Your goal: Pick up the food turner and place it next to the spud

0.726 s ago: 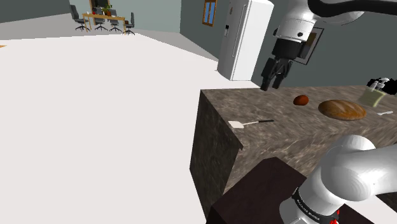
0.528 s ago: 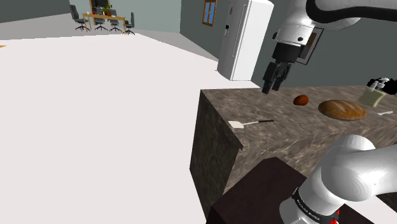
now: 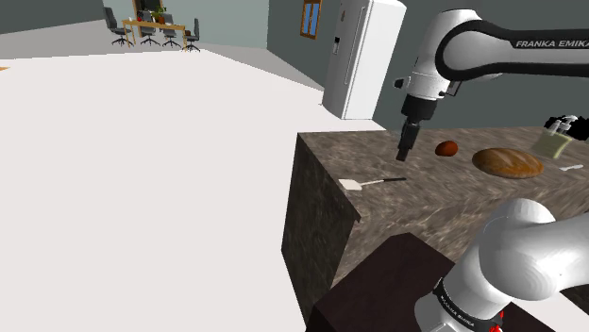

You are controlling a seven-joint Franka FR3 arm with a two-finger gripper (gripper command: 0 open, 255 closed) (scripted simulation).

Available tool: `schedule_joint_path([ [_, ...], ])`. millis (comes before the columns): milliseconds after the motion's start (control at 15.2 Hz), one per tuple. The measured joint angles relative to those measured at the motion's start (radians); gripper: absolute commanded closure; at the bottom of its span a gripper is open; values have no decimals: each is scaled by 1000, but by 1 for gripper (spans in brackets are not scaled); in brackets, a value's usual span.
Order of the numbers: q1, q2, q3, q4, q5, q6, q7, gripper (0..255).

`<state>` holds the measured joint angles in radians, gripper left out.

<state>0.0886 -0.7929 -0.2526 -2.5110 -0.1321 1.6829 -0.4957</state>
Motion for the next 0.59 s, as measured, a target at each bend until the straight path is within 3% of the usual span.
schedule_joint_path([
  [594,81,189,-225,-69,-185,287,-472,0],
])
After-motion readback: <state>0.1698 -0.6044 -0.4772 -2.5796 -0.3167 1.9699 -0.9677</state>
